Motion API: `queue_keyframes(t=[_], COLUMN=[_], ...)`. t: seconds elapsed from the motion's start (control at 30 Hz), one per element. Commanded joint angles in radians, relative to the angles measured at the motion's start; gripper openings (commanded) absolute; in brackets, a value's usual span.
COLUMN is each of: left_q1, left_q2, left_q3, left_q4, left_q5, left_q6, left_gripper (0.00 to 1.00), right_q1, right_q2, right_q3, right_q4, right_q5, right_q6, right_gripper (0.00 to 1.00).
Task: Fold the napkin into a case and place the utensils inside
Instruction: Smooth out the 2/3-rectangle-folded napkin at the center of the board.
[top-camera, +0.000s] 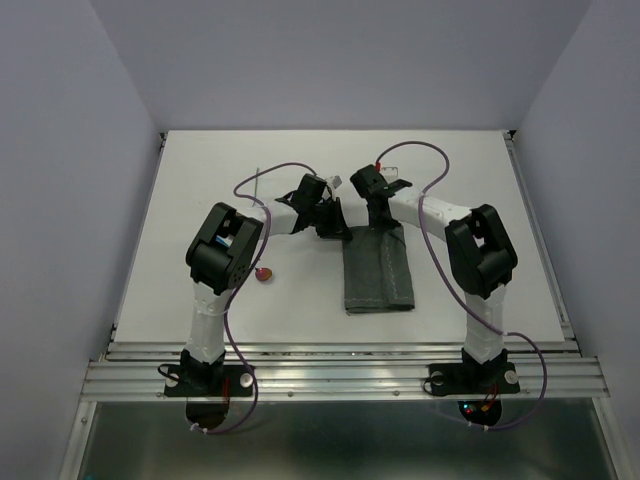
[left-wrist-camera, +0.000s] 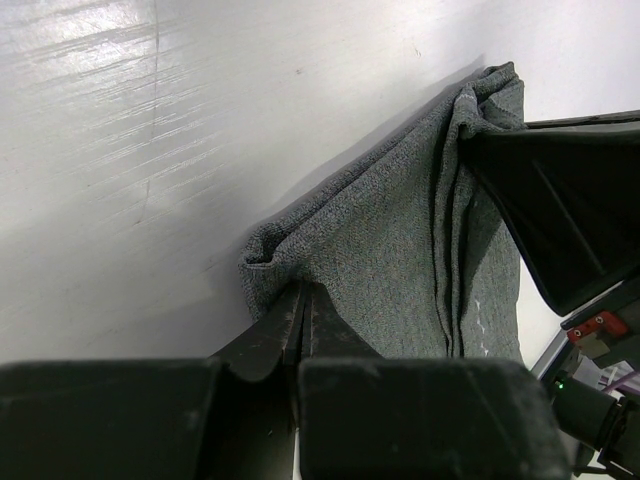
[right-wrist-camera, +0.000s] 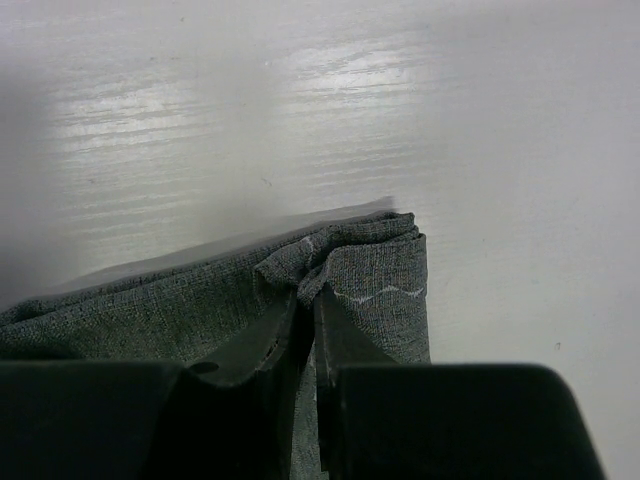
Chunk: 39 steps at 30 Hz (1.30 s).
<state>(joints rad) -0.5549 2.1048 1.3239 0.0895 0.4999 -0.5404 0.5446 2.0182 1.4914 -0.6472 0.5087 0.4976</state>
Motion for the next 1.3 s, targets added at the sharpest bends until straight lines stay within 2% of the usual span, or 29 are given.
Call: queue_keyframes(t=[0.0,0.17,0.23,0.33,0.37,0.5,0.63,0.9,1.07,1.17,1.23,1.27], left_q1=[-0.014,-0.013,-0.013,-0.014,-0.013,-0.013,-0.014,-0.014,-0.013,-0.014,-0.017,-0.017], left_q2=[-0.002,-0.005,-0.003,-0.005,-0.005,-0.011,-0.014,-0.023,-0.045,-0.061,-0.077,-0.081], left_q3=[-0.043,-0.031,-0.026,-0.023,-0.022,-0.019,-0.009,0.009,0.023,0.037,0.049,0.049], left_q4=[-0.123,-0.125,-0.129,-0.131,-0.132,-0.140,-0.149,-0.165,-0.177,-0.186,-0.191,-0.191], left_q5=[-0.026,-0.023,-0.020,-0.018,-0.018,-0.021,-0.021,-0.021,-0.024,-0.024,-0.024,-0.024], left_q6=[0.031,0.031,0.033,0.033,0.034,0.040,0.045,0.053,0.053,0.053,0.053,0.053], left_gripper=[0.01,0.01,0.01,0.02,0.02,0.02,0.02,0.02,0.02,0.02,0.02,0.02], right_q1=[0.005,0.005,0.005,0.005,0.005,0.005,0.005,-0.081,-0.147,-0.198,-0.219,-0.230], right_q2=[0.022,0.025,0.025,0.024,0.020,-0.015,-0.067,-0.202,-0.220,-0.227,-0.225,-0.222], right_q3=[0.035,0.009,-0.002,-0.006,-0.008,0.001,0.016,-0.013,-0.062,-0.115,-0.155,-0.155], right_q4=[0.000,0.021,0.030,0.035,0.038,0.041,0.041,0.047,0.072,0.113,0.136,0.144], right_q5=[0.025,0.002,-0.022,-0.047,-0.064,-0.093,-0.105,-0.174,-0.228,-0.291,-0.327,-0.340], right_q6=[0.018,0.006,-0.001,-0.004,-0.004,0.002,0.004,0.013,0.021,0.035,0.041,0.041], right_gripper=[0.04,0.07,0.12,0.23,0.30,0.41,0.45,0.46,0.43,0.31,0.17,0.17])
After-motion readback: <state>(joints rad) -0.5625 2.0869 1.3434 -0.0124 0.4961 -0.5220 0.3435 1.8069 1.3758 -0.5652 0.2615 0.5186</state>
